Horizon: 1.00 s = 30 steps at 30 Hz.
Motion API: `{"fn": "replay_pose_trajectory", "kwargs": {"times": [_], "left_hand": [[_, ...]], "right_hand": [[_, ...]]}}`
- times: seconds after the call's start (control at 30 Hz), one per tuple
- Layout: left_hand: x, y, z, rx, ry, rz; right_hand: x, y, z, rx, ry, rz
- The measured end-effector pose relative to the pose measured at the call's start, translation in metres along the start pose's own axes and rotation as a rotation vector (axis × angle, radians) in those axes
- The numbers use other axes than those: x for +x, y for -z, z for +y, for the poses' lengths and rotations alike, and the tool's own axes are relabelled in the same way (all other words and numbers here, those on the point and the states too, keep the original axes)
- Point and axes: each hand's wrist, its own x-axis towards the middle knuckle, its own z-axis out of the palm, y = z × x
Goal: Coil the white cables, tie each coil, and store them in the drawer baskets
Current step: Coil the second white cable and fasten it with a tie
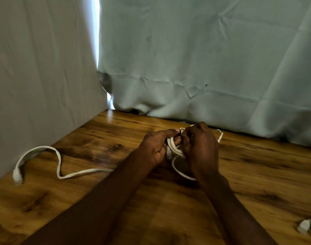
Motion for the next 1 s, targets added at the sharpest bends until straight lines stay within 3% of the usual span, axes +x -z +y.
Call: {"fn": "replay_pose_trajectory", "kwargs": {"times": [0.17, 0.43, 0.53, 0.63, 1.0], "left_hand": [[0.0019, 0.0008, 0.0004, 0.011, -0.002, 0.070], [-0.0014, 0.0004, -0.0010, -0.011, 0.048, -0.050], [-0.0027, -0.0007, -0.0006, 0.000, 0.039, -0.027], [-0.0015, -0.0015, 0.0006, 0.005, 0.034, 0.031], [-0.0024, -0.0016, 0.0020, -0.002, 0.098, -0.021]], "right_hand": [[-0.0011, -0.0017, 0.0021, 0.000, -0.037, 0.018], [0.0011, -0.0019, 0.0056, 0.035, 0.059, -0.002], [0.0023, -0.0018, 0.0054, 0.022, 0.075, -0.016], [0.0007, -0.0028, 0.0001, -0.006, 0.019, 0.018], [-0.0018, -0.0027, -0.0005, 0.121, -0.080, 0.045]]}}
